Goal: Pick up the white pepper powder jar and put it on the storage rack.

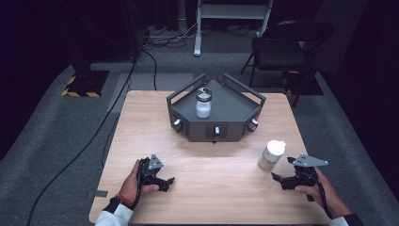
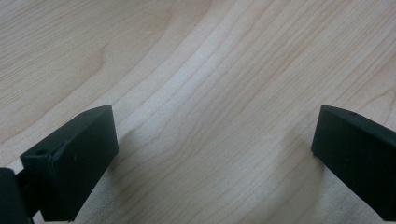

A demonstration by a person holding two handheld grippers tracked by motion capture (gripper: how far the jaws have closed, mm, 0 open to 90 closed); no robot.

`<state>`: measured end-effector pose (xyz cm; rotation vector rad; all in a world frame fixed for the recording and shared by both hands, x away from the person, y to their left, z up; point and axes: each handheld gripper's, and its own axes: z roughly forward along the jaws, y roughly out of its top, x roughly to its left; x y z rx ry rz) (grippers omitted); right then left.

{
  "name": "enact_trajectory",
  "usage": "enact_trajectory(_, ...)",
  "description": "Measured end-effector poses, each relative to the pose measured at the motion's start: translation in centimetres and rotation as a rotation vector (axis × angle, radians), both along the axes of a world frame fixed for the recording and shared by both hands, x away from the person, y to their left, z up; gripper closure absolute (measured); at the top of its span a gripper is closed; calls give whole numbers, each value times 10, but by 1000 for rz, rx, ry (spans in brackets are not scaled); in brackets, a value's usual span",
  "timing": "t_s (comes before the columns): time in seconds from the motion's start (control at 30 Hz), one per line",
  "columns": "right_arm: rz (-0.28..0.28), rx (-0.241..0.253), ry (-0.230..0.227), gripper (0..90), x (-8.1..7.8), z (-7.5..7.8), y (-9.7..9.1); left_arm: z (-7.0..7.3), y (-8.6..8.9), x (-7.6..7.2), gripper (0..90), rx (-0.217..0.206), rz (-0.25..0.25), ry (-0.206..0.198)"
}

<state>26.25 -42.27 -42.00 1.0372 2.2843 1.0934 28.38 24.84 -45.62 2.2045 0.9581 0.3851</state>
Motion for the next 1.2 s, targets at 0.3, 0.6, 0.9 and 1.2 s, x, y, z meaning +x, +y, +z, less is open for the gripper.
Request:
enact_trajectory(0.3, 4, 11, 13, 17, 10, 5, 15, 0, 0, 0, 0, 0, 0, 0)
enact_trajectory(0.6, -33, 58, 1, 62, 14, -1, 19, 0, 0, 0, 0, 0, 0, 0)
enact_trajectory(0.9, -78, 181, -34, 131, 12, -16, 16, 0, 0, 0, 0, 0, 0, 0)
enact_trajectory(1.2, -126, 199, -91, 250, 9, -22, 24, 0, 0, 0, 1, 0, 2, -1)
